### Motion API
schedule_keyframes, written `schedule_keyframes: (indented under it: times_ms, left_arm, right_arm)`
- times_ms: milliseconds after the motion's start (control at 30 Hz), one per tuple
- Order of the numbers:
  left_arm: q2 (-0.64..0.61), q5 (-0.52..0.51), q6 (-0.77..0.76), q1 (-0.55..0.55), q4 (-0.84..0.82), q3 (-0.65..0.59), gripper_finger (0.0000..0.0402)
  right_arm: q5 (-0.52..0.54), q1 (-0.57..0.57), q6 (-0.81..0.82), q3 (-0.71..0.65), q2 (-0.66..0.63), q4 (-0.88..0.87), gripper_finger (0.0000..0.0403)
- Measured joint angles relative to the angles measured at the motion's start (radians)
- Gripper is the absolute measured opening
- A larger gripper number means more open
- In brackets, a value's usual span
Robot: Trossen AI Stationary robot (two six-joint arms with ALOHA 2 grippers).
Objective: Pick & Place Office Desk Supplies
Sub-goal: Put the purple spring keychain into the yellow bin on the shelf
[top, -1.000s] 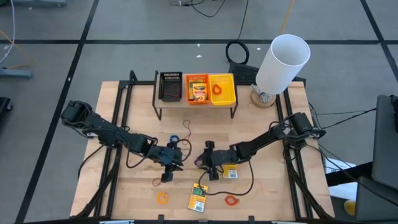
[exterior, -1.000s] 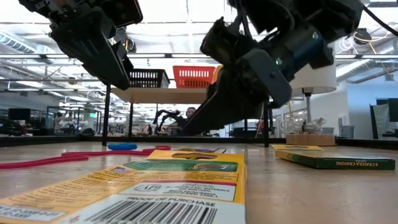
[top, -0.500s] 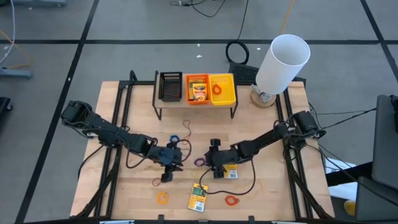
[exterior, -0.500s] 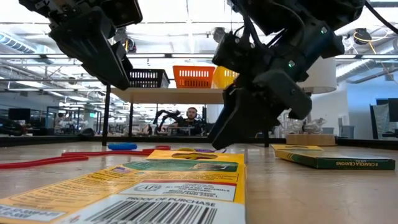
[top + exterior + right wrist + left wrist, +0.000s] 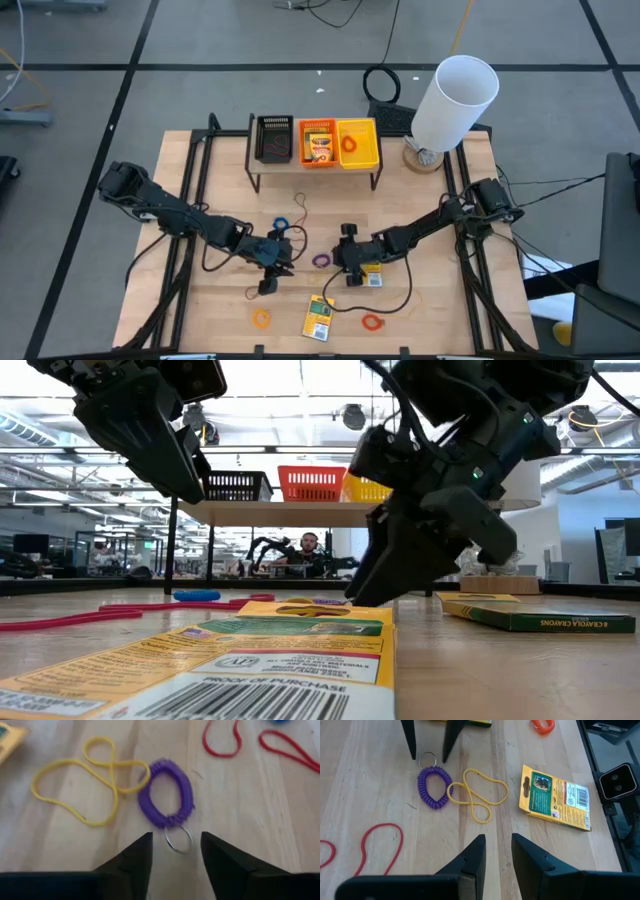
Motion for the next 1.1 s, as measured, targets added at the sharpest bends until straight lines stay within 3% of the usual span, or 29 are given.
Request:
schedule_keyframes:
  times_ms: [400,633,833,1100]
  left_arm:
    - [0.0,0.0,-0.003,0.0,0.0,0.0,0.0081]
    - [0.0,0.0,-0.003,0.0,0.0,0.0,0.0081]
    - [0.0,-0.003,-0.003,0.0,0.0,0.0,0.0081]
    - [0.0,-0.003,-0.008,0.0,0.005,0.0,0.0081]
  right_arm:
    - [0.004,-0.001,-0.021,-0.022,0.001,0.098,0.0007]
    - [0.089,-0.001,-0.024,-0.022,-0.03,0.111,0.0001]
    - [0.188,0.022,-0.064,-0.022,-0.142,0.11,0.0001]
    - [0.426,0.068,-0.204,-0.022,-0.359,0.121,0.0001]
